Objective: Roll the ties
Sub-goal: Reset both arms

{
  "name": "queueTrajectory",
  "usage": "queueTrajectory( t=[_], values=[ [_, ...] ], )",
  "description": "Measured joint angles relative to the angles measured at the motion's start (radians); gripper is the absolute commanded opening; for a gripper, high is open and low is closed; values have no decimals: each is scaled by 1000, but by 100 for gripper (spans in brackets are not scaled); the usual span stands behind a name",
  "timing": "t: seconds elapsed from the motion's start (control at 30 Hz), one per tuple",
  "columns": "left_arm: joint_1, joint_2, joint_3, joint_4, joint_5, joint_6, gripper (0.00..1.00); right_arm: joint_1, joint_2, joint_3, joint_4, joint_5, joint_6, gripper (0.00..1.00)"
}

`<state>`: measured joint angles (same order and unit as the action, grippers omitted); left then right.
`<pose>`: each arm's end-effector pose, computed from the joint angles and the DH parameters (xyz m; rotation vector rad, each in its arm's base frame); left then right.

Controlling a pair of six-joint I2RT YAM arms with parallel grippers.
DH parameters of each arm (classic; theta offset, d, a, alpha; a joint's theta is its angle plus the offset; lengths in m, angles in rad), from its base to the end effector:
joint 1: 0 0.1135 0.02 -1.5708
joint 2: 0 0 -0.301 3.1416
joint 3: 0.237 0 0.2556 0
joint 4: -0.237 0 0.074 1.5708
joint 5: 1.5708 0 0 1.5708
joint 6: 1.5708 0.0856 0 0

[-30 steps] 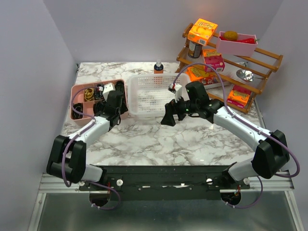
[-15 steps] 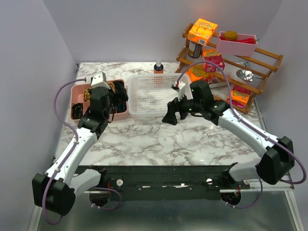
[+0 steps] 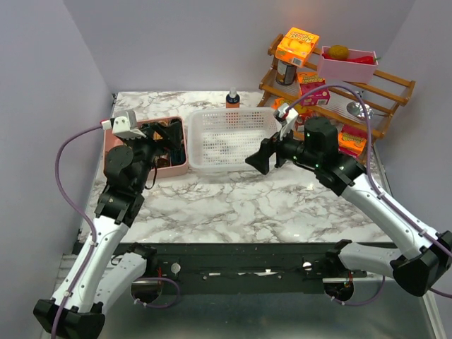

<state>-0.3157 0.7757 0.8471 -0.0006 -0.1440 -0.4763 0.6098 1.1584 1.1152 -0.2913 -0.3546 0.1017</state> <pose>0.2005 -0.0526 0.4131 -0.2391 1.5047 -0.5279 0.2255 0.1938 0.3878 -0.7317 1.8278 0.8118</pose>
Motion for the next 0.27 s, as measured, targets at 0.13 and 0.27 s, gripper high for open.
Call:
queueTrajectory(
  t=[0.13,0.27],
  values=[
    [0,-24,-16,12,8,3,99,0,-13,-6,21,18,16,100],
    [0,-30,-31,14,34,11,99,0,-14,-16,21,30,31,100]
  ],
)
